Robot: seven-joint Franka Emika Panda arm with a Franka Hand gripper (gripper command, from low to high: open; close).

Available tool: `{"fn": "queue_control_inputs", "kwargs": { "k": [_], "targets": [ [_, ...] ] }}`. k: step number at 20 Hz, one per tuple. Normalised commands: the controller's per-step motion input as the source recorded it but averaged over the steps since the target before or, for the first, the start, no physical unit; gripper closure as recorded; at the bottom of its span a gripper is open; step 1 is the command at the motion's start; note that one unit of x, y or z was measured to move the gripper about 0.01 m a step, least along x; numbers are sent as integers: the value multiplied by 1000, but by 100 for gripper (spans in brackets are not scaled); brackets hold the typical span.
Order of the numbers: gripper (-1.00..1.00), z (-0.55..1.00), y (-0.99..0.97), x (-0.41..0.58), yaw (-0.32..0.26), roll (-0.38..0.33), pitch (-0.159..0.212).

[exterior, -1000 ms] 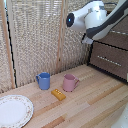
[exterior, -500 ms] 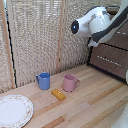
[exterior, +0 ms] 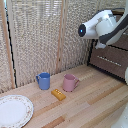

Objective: Propose to navigate your clamp on the clench of the first drawer. Use gentle force to register to the cabinet. Send posterior your swing mandate till over it lurks, a cup of pink essence. Fortify your grip after aiming concentric with the pink cup’s periphery. Manoeuvre the pink towards the cabinet's top. Drop your compression till the cup is resting inside.

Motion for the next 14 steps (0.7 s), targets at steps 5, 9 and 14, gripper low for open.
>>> {"fn": "queue_control_inputs", "kwargs": {
  "k": [5,9,14],
  "targets": [
    [100,0,-537,-74,168,-7,70],
    [100,0,-473,0,74,43,0],
    [100,88,-164,121,189,4,60]
  ]
}}
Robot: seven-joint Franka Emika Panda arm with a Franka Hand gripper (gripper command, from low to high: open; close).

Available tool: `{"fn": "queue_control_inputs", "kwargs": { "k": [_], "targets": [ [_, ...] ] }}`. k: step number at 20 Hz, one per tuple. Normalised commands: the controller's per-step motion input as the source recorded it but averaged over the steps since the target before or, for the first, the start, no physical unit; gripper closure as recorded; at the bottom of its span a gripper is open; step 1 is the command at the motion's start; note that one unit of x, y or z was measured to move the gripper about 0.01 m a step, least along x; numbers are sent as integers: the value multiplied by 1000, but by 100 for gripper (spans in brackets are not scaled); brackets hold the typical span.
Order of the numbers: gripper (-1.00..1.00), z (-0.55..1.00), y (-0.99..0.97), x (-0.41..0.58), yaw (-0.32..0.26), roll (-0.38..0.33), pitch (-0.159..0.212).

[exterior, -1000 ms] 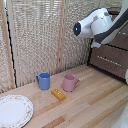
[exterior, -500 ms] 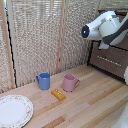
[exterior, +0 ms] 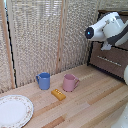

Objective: Propose to navigate your clamp on the clench of the first drawer. Use gentle force to register to the cabinet. Send posterior your swing mandate till over it lurks, a cup of pink essence. Fortify your grip after aiming concentric with the pink cup’s periphery. Manoeuvre the pink towards the cabinet's top. Drop your compression till the cup is resting inside.

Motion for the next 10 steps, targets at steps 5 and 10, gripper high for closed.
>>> {"fn": "queue_control_inputs", "kwargs": {
  "k": [5,10],
  "targets": [
    [100,144,152,287,249,37,97],
    [100,58,927,309,27,17,139]
  ]
}}
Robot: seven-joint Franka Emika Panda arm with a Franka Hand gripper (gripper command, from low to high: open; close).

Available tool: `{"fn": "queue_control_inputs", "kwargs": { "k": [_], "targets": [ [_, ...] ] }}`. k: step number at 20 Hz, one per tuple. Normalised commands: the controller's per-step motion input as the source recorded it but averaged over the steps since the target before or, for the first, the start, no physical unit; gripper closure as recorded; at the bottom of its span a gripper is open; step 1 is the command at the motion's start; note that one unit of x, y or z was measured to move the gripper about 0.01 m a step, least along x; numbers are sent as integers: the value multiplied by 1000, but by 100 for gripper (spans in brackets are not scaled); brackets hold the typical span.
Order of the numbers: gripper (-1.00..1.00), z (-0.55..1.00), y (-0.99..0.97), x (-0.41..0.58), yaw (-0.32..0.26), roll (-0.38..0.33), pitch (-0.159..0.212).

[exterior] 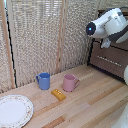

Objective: Propose to navigate your clamp on the clench of the first drawer. Use gentle force to register to the cabinet. Send posterior your swing mandate till over it lurks, a cup of pink essence. Fortify your grip after aiming concentric with the pink cup’s periphery. Manoeuvre the pink towards the cabinet's top. Drop your compression till the cup is resting inside.

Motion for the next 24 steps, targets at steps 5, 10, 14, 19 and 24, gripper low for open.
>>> {"fn": "queue_control_inputs", "kwargs": {
  "k": [5,10,14,19,24],
  "targets": [
    [100,-10,988,257,13,2,171],
    [100,-141,844,305,73,-39,91],
    [100,-14,239,414,2,-33,51],
    [-100,-21,69,31,16,-2,47],
    [-100,-21,305,20,1,-3,29]
  ]
}}
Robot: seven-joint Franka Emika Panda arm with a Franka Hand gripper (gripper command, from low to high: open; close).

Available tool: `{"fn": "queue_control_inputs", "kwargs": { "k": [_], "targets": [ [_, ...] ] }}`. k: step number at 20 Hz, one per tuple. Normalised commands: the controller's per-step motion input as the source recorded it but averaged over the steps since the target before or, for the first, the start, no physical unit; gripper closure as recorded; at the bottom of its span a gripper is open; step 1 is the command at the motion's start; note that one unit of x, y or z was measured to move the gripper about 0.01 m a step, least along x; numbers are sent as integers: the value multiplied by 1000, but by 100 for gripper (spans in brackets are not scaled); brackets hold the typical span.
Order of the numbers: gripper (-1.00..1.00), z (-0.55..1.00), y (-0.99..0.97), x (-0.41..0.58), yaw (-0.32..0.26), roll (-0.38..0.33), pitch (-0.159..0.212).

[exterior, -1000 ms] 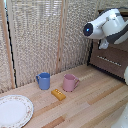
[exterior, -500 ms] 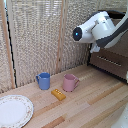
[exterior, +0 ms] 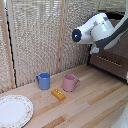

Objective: Propose to navigate your clamp on the clench of the first drawer. Use gentle force to register to the cabinet. Send posterior your swing mandate till over it lurks, a cup of pink essence. Fortify your grip after aiming concentric with the pink cup’s periphery. Manoeuvre the pink towards the cabinet's top. Drop your compression till the cup is resting inside.

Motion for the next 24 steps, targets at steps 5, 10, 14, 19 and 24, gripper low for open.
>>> {"fn": "queue_control_inputs", "kwargs": {
  "k": [5,10,14,19,24],
  "targets": [
    [-100,307,419,0,-17,8,-2],
    [-100,538,373,66,-73,167,-18],
    [-100,348,426,11,-127,257,0],
    [-100,270,381,0,-176,279,0],
    [-100,234,236,0,-230,285,0]
  ]
}}
